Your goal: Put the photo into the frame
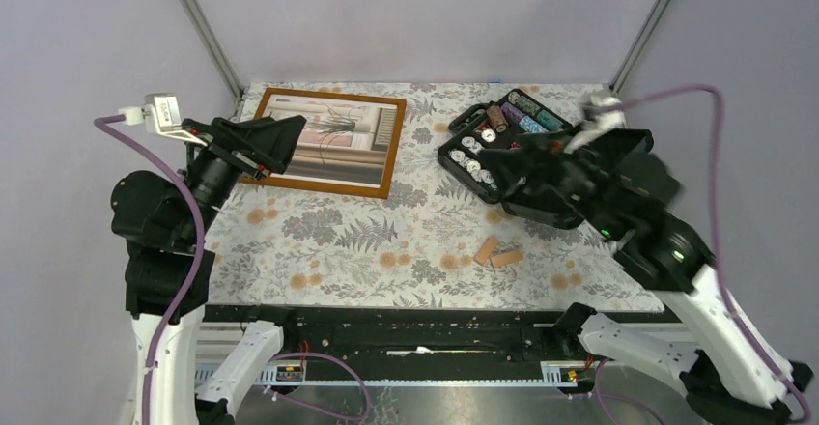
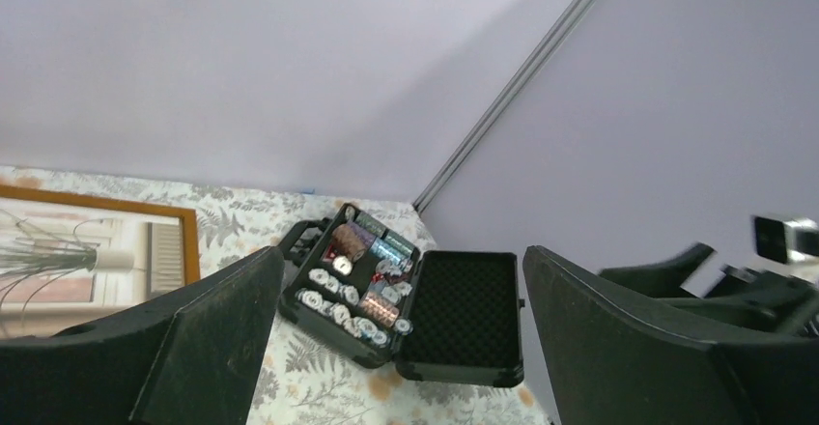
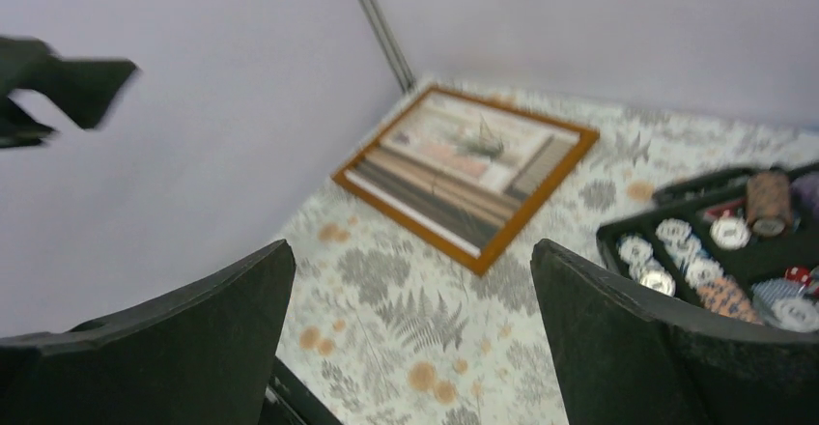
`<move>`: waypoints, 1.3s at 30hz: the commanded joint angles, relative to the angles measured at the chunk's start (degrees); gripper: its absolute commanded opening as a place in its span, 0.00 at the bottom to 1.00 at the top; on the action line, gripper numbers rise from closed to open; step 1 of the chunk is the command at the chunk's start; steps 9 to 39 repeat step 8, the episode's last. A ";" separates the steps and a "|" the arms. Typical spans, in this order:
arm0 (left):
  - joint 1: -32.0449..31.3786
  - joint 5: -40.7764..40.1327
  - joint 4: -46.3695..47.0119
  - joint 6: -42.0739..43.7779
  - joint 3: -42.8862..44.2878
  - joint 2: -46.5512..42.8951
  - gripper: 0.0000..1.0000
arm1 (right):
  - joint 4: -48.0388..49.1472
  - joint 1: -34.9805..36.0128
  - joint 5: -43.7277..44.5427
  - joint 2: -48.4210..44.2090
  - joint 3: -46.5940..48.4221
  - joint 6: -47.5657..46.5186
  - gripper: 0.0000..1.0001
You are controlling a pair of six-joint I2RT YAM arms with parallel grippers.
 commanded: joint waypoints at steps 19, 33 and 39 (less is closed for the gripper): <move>0.16 -3.26 6.51 -4.32 0.36 -1.44 0.99 | 7.52 -0.17 6.69 -15.89 -5.27 -3.11 0.99; 0.16 -3.26 6.51 -4.32 0.36 -1.44 0.99 | 7.52 -0.17 6.69 -15.89 -5.27 -3.11 0.99; 0.16 -3.26 6.51 -4.32 0.36 -1.44 0.99 | 7.52 -0.17 6.69 -15.89 -5.27 -3.11 0.99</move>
